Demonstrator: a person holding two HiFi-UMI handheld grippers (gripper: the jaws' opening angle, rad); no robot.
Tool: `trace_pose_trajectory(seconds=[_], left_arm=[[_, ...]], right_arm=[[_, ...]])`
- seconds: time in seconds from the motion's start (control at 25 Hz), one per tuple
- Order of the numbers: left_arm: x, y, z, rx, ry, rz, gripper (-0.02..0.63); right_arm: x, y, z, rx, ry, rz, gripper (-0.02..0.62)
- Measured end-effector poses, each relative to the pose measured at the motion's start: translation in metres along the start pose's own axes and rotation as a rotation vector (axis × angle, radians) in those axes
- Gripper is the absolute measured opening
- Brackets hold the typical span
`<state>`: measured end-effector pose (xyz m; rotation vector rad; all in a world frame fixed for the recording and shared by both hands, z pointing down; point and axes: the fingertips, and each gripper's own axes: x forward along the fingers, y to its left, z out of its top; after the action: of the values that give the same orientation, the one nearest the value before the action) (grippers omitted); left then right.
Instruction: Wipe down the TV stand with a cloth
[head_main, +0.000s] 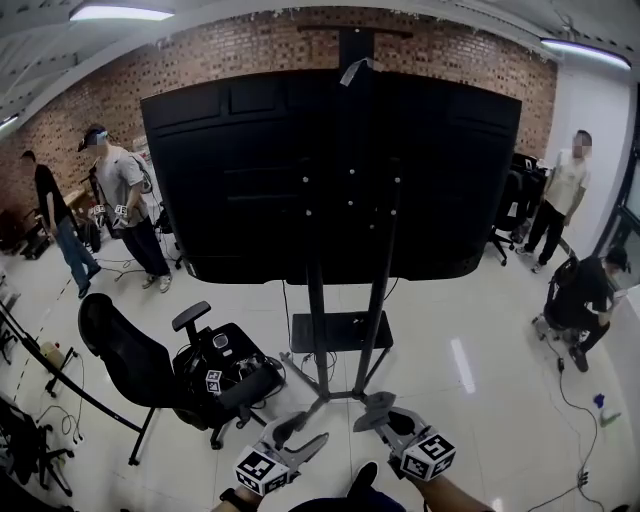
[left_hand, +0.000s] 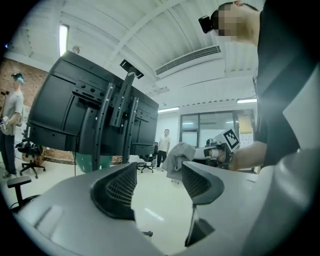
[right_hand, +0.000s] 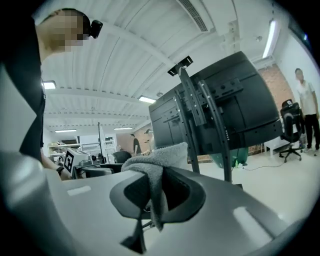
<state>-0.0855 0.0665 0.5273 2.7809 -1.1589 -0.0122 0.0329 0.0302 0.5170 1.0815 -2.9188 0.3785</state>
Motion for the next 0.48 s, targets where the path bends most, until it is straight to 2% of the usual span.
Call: trace_pose_trajectory(seconds=[0.08,0.24,0.48], left_arm=[[-0.021,-0.011,-0.004,-0.008,0.008,0.003,0.307],[-0.047,-0.03,-0.004,-0.025,0.0,-0.003,0.308],[-0.051,-0.053,0.006,-0.025,-0.036,0.006,0.308]], right_arm=[[-0.011,0.023,-0.004,-0.002,0.002,-0.012,0.034],[-0.033,0.062,0.0,-0.029,-0.005,0.02,0.032],[-0.064,0.078,-0.007,-0.084,0.035,0.048,0.029]])
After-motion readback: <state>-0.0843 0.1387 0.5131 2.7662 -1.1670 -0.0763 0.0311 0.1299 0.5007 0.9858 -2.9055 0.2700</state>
